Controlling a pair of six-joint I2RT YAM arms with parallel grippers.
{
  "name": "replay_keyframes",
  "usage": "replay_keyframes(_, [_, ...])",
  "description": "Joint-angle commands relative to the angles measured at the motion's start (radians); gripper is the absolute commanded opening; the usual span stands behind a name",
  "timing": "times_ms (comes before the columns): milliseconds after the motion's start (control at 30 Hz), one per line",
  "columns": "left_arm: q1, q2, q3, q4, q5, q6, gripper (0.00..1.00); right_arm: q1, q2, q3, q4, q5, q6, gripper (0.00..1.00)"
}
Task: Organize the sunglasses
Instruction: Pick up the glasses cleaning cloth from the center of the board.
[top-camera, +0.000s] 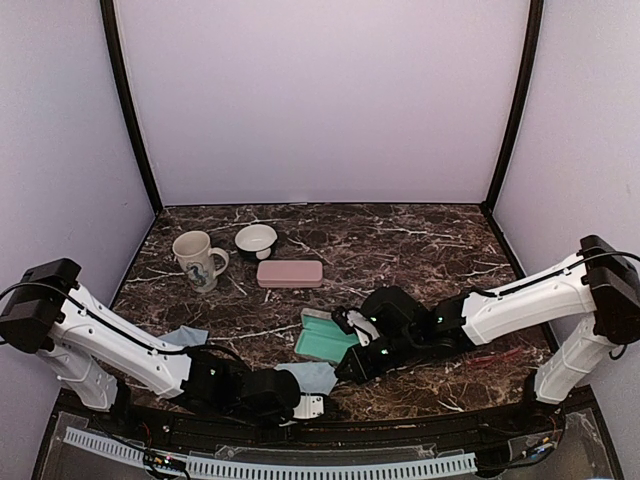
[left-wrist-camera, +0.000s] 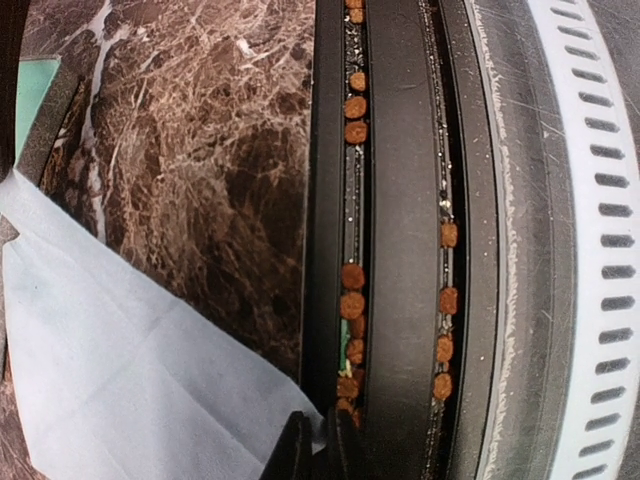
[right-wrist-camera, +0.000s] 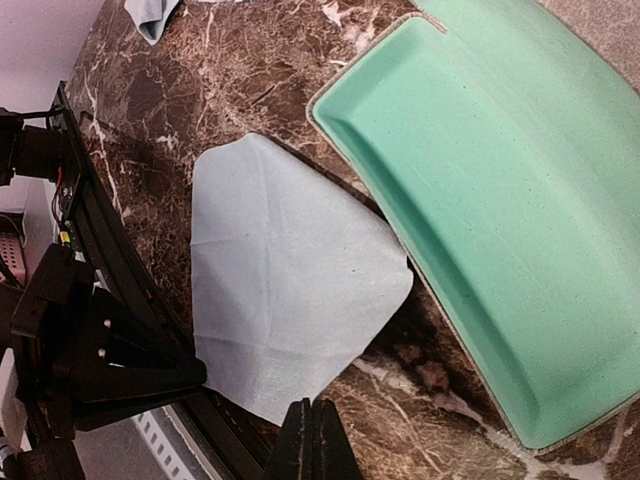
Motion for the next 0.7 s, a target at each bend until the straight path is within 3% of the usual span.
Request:
replay_keyframes(0, [0.003,-0.018,0.015,-0.012,-0.015,-0.01,0.08,-0.003,-0.015,-0.016,0.032,-0.007,0.011,0.0])
replay_keyframes(167, [0.003,-0.043,-0.003,-0.004,0.002,-0.032,0.0,-0.003,-0.013,-0.013,0.033,-0.009,0.008,0.0])
replay_keyframes(467, [0.003,-0.17,-0.043,0.01,-0.041,-0.116,0.0,-0.003,-0.028,0.009,0.007,-0.044,-0.062,0.0])
replay_keyframes(667, [0.003,-0.281,-0.033,-0.069,-0.113,-0.168,0.0,-0.003,-0.062,0.073,-0.069,-0.068,-0.13,0.0])
